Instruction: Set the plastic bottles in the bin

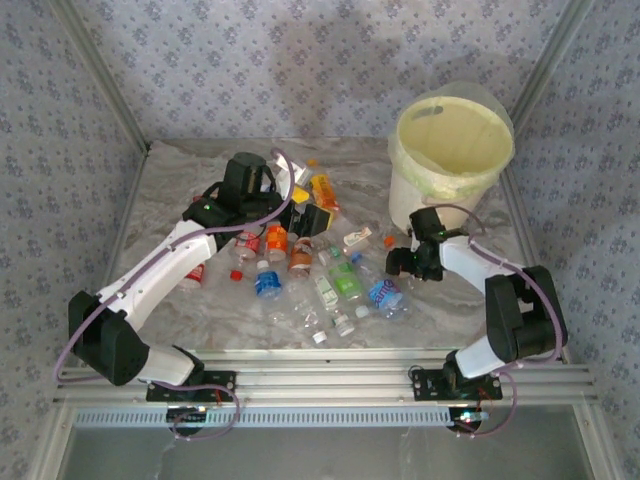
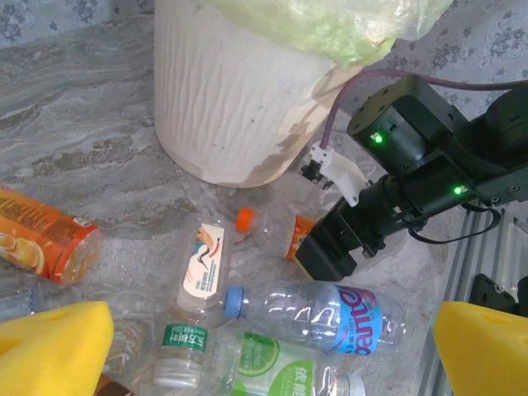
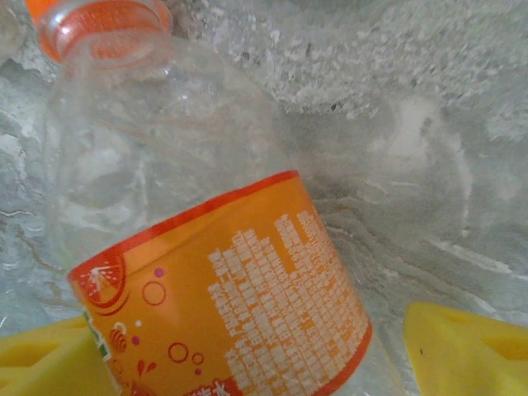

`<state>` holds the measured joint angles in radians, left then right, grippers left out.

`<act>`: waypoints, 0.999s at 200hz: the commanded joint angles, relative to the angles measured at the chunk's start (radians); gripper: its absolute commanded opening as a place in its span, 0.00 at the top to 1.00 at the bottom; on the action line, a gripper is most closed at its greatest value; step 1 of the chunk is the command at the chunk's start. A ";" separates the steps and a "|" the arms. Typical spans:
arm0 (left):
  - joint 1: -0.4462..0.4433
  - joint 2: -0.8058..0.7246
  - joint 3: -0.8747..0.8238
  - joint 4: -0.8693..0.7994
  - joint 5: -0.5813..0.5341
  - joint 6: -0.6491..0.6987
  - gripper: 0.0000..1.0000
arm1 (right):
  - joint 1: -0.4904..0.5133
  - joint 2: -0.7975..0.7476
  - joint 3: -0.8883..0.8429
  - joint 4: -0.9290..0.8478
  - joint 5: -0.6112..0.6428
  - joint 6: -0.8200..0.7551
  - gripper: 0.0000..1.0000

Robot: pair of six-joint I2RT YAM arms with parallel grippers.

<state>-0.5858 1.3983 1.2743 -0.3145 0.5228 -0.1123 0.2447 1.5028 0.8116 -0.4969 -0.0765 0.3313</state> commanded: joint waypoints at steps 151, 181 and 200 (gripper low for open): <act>-0.031 -0.019 0.056 -0.026 -0.001 0.022 0.00 | 0.037 -0.198 -0.091 0.047 0.070 0.041 0.35; -0.037 -0.021 0.058 -0.029 0.000 0.022 0.00 | 0.014 -0.236 -0.101 0.023 0.039 0.040 0.35; -0.038 -0.024 0.059 -0.030 0.000 0.024 0.01 | 0.006 -0.209 -0.089 0.034 0.034 0.034 0.34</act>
<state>-0.6178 1.3983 1.2812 -0.3401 0.5228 -0.1043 0.2619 1.2751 0.7238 -0.4431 -0.0307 0.3553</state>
